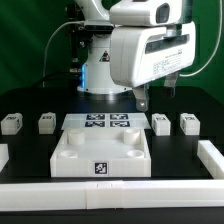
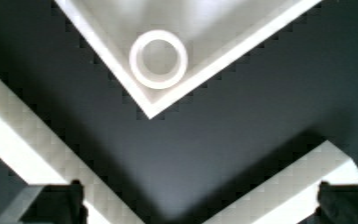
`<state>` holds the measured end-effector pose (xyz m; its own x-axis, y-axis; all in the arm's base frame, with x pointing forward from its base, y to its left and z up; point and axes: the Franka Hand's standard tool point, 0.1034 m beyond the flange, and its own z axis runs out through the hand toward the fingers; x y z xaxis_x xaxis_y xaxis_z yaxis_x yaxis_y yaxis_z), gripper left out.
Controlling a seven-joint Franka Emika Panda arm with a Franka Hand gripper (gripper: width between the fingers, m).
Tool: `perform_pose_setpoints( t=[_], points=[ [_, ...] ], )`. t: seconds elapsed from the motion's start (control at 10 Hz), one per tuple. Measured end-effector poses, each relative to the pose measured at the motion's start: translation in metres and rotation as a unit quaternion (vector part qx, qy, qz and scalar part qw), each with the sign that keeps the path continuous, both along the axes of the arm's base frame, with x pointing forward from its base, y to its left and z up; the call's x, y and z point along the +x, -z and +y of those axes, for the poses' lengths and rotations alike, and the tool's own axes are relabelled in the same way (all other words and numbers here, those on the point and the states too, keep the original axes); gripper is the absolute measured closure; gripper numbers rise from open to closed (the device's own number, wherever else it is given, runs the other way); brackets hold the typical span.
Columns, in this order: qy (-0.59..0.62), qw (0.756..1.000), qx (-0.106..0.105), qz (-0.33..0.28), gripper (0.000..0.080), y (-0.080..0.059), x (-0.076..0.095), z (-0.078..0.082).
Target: Assemble one leg
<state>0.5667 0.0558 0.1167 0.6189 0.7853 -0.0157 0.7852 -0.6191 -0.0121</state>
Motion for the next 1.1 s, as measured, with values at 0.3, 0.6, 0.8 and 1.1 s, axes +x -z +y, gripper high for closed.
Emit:
perform_pose_setpoints(
  t=[0.3, 0.6, 0.8, 1.1],
  points=[
    [0.000, 1.000, 0.000, 0.000, 0.0150, 0.0000, 0.0000, 0.0000],
    [0.000, 1.000, 0.000, 0.000, 0.0150, 0.0000, 0.0000, 0.0000],
    [0.000, 1.000, 0.000, 0.000, 0.0150, 0.0000, 0.0000, 0.0000],
    [0.000, 1.000, 0.000, 0.000, 0.0150, 0.0001, 0.0000, 0.0000]
  ],
)
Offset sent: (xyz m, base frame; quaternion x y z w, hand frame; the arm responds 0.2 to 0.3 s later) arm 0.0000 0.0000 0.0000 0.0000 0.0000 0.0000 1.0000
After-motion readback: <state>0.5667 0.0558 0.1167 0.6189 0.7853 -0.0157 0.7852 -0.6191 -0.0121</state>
